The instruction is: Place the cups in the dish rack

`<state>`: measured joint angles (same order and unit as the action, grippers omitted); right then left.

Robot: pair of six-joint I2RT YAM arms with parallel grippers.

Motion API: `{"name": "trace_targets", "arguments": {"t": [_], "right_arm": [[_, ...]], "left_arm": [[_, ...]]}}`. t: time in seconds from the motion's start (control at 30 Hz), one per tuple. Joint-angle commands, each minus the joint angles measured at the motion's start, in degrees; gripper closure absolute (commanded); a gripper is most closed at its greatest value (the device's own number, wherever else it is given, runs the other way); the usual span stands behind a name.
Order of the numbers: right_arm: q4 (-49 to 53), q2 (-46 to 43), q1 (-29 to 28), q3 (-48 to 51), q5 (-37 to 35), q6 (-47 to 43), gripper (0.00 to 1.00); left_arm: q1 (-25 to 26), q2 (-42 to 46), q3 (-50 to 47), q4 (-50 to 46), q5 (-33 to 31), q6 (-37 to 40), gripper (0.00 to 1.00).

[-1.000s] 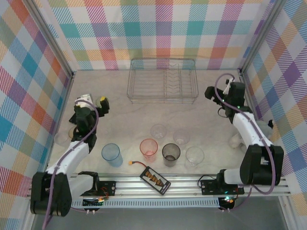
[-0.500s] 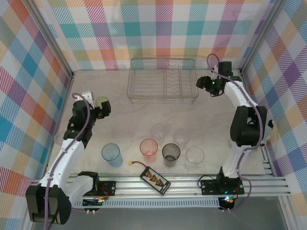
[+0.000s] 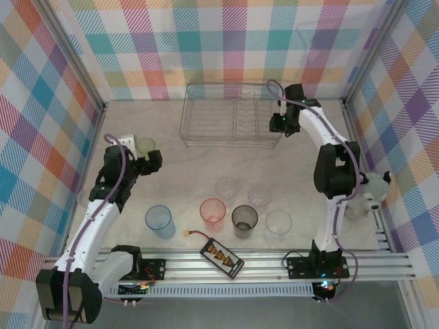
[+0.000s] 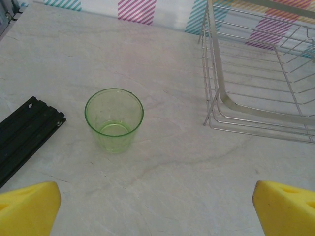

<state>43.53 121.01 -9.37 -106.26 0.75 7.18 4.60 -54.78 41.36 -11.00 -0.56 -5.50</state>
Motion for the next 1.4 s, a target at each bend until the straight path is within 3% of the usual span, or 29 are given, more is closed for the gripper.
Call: {"name": "trace_targets", "arguments": {"t": [0.0, 0.27, 0.37, 0.67, 0.93, 1.37], "right_arm": [[3.7, 1.0, -0.4, -2.0, -3.1, -2.4, 0.64], [5.8, -0.3, -0.5, -1.4, -2.6, -2.9, 0.92], [6.4, -2.9, -0.7, 1.3, -0.8, -2.8, 0.97], [4.6, -17.8, -1.7, 20.2, -2.2, 1.0, 0.99], [0.8, -30.4, -2.5, 36.4, 2.1, 8.1, 0.99], [3.4, -37.6, -7.2, 45.4, 3.5, 12.9, 0.99]], "left_arm": [[0.2, 0.2, 2.5, -1.2, 1.5, -1.1, 0.0], [0.2, -1.2, 4.8, -3.4, 4.5, -2.4, 0.0], [0.2, -0.7, 5.1, -3.7, 4.4, -4.3, 0.0], [0.2, 2.9, 4.4, -4.1, 7.1, -7.4, 0.0], [0.3, 4.1, 4.1, -4.4, 8.8, -9.0, 0.0], [0.2, 4.6, 3.7, -6.9, 10.0, -9.9, 0.0]]}}
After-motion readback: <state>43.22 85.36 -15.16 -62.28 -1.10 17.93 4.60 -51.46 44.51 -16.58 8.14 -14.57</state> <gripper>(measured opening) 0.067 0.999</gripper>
